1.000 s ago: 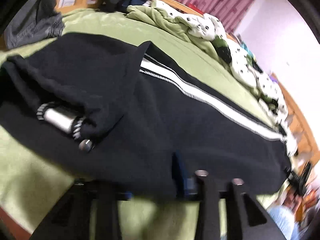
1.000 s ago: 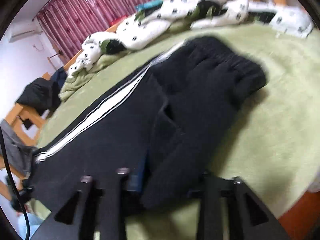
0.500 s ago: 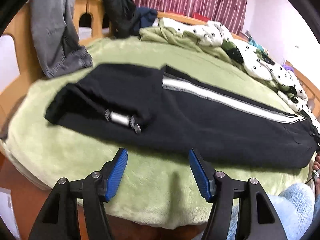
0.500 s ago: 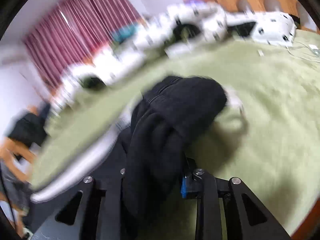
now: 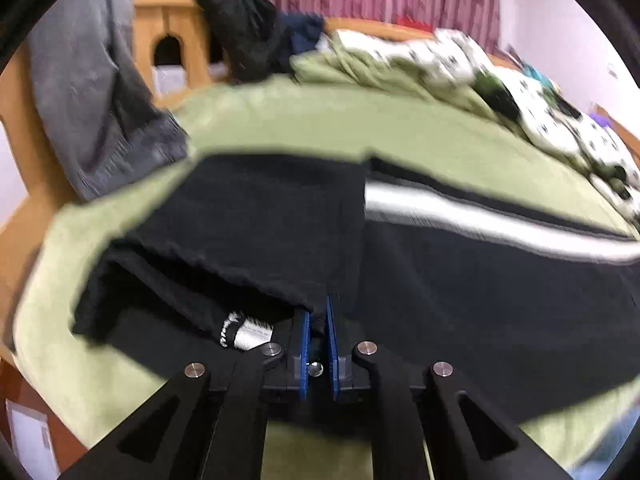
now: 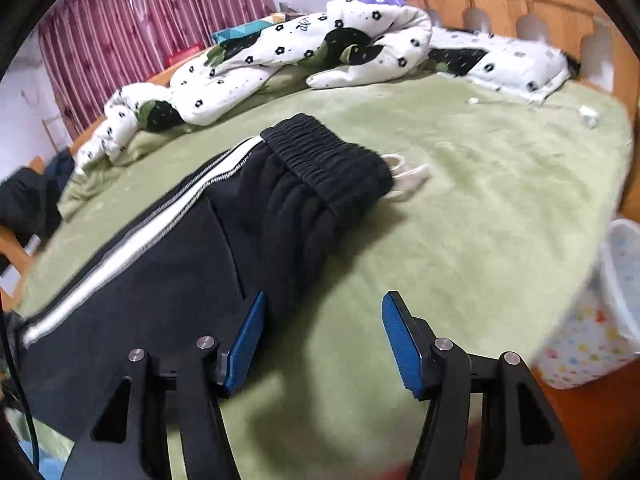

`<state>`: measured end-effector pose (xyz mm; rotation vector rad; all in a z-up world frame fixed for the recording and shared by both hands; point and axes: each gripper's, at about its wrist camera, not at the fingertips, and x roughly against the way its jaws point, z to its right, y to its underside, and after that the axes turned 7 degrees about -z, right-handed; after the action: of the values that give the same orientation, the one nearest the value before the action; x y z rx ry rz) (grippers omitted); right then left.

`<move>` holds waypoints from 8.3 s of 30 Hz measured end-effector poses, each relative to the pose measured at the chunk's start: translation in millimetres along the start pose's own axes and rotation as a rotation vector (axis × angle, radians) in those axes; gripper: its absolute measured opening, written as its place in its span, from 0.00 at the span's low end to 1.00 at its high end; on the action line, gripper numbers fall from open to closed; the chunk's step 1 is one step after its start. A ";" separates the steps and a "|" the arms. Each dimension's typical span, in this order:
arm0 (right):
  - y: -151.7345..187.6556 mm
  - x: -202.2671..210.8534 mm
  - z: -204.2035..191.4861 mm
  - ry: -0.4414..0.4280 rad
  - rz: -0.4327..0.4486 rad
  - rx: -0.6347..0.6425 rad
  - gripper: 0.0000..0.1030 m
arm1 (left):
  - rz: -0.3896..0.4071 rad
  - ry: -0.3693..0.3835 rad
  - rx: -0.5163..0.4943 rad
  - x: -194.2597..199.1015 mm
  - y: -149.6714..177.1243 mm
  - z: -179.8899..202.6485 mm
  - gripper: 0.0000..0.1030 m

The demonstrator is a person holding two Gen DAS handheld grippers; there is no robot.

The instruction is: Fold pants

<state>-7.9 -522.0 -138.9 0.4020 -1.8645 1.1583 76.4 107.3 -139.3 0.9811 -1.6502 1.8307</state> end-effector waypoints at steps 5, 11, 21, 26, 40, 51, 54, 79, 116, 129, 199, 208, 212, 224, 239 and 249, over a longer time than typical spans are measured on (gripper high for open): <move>8.3 30.0 -32.0 0.061 0.051 0.021 0.58 | 0.086 0.017 0.078 -15.0 -69.4 -31.6 0.08; 6.9 25.5 -97.3 0.024 0.073 0.053 0.58 | 0.051 0.054 0.146 -57.0 -126.1 -72.2 0.12; -3.1 0.5 -192.2 -0.036 0.074 0.194 0.58 | -0.051 0.178 0.145 -86.8 -118.6 -108.6 0.63; -11.2 -19.6 -247.6 -0.100 0.065 0.325 0.58 | -0.121 0.092 0.163 -118.5 -134.4 -110.2 0.48; -18.2 -107.9 -397.4 -0.248 -0.056 0.792 0.59 | -0.076 0.045 0.127 -134.3 -132.8 -114.7 0.09; 13.4 -120.8 -414.4 -0.240 -0.144 1.035 0.06 | -0.080 0.042 0.112 -129.0 -129.6 -113.7 0.10; 7.0 -109.7 -411.3 -0.255 -0.105 1.020 0.03 | -0.040 0.047 0.121 -118.1 -129.0 -114.1 0.09; -53.1 -99.3 -307.1 -0.182 0.005 0.638 0.45 | 0.009 -0.170 -0.053 -76.5 -97.4 -71.2 0.58; 34.7 58.4 -304.5 -0.179 -0.059 0.343 0.51 | -0.063 0.334 0.617 -71.2 1.8 -145.2 0.43; 10.9 93.8 -252.7 -0.103 0.067 0.460 0.51 | 0.048 0.095 0.340 2.9 -66.4 -81.2 0.07; -17.3 2.1 -130.2 -0.092 -0.004 0.147 0.48 | -0.198 0.404 -0.082 -11.9 -39.6 101.8 0.70; -37.8 -24.7 -9.3 -0.051 -0.062 -0.080 0.48 | -0.232 0.437 -0.001 -64.4 -53.4 100.3 0.70; -48.3 -48.5 -2.0 -0.076 -0.087 -0.105 0.48 | -0.341 0.559 0.032 -96.8 -49.3 102.1 0.67; -73.2 -71.2 -25.3 -0.091 -0.034 -0.155 0.36 | -0.340 0.670 0.067 -106.7 -50.2 107.1 0.10; -96.6 61.9 -193.5 -0.444 0.331 0.006 0.26 | -0.049 0.717 0.082 -3.0 -112.3 42.9 0.09; -62.1 -72.8 -248.6 -0.227 -0.017 0.139 0.28 | -0.188 0.408 0.314 -86.1 -115.7 -77.4 0.10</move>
<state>199.9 -356.6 -118.8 0.6497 -1.9751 1.2788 203.3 210.6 -133.4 0.7830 -1.0186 2.0306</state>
